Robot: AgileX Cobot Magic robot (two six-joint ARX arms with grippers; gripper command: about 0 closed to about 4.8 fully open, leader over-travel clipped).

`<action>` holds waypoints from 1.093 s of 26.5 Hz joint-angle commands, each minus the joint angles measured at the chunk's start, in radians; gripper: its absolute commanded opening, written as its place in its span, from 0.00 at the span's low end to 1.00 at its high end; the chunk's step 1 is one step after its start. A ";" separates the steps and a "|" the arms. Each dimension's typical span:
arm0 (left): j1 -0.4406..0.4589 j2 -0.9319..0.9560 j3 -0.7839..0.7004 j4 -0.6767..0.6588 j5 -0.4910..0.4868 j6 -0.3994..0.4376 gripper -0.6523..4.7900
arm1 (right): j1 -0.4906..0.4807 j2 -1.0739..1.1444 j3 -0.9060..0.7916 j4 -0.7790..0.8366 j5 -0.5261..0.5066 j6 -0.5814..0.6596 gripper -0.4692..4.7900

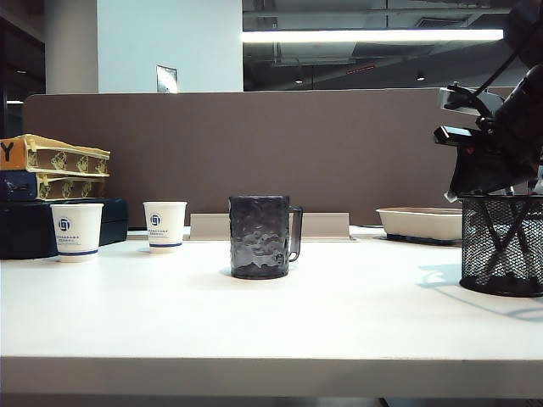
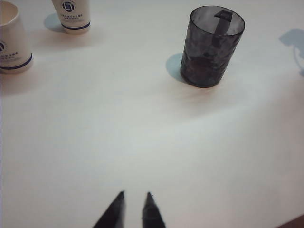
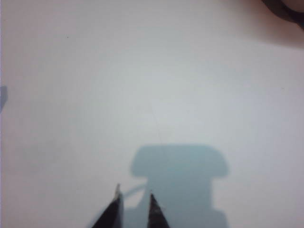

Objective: Pick up one pen and put it in the pen container.

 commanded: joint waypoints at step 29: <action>-0.001 -0.104 0.004 -0.005 -0.056 -0.026 0.21 | 0.000 -0.391 -0.002 -0.175 -0.025 0.023 0.30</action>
